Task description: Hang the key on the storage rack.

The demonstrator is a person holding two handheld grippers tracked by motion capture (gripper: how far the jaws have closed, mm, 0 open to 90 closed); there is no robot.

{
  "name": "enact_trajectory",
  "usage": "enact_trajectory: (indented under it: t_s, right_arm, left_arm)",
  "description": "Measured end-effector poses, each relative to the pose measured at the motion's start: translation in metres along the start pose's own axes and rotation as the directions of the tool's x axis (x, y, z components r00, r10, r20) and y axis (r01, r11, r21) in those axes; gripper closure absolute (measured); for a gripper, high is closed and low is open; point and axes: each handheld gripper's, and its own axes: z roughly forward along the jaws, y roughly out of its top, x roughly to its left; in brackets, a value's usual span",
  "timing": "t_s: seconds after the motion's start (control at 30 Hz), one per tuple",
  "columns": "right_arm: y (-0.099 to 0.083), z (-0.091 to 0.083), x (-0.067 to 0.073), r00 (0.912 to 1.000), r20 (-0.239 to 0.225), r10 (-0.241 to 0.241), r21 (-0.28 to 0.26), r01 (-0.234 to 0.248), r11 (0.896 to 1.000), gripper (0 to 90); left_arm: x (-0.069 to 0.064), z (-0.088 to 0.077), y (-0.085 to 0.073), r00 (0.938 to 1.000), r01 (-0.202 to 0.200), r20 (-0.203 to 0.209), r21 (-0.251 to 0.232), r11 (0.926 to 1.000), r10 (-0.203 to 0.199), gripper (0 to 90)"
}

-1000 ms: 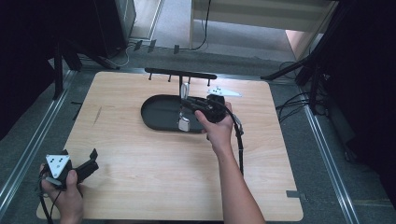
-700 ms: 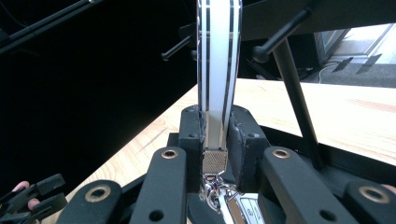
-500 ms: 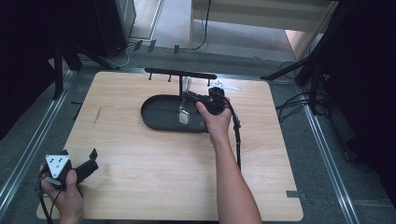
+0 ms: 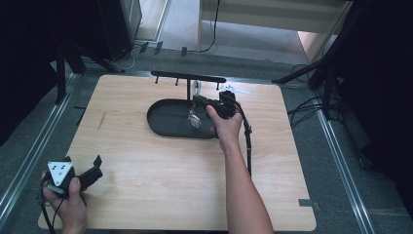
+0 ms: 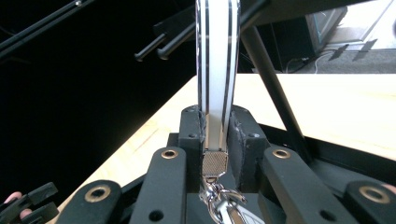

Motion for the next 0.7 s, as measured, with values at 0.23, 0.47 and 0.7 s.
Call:
enact_trajectory:
  t_s: [0.23, 0.47, 0.7]
  right_arm:
    - [-0.006, -0.002, -0.011, 0.9969, 0.038, 0.069, -0.041, -0.067, 0.997, 70.8]
    - [-0.011, -0.011, -0.012, 0.9934, 0.1, 0.056, -0.065, -0.05, 0.997, 67.8]
    - [-0.02, -0.03, -0.011, 0.9838, 0.179, -0.005, -0.064, 0.017, 0.998, 65.5]
  left_arm:
    - [0.0, 0.0, 0.0, 1.0, 0.0, 0.001, -0.002, 1.0, 0.0, 6.1]
    - [0.0, 0.0, 0.0, 1.0, -0.002, 0.001, -0.001, 1.0, 0.002, 6.1]
    - [-0.001, 0.0, 0.0, 1.0, -0.008, -0.001, -0.002, 1.0, 0.008, 6.1]
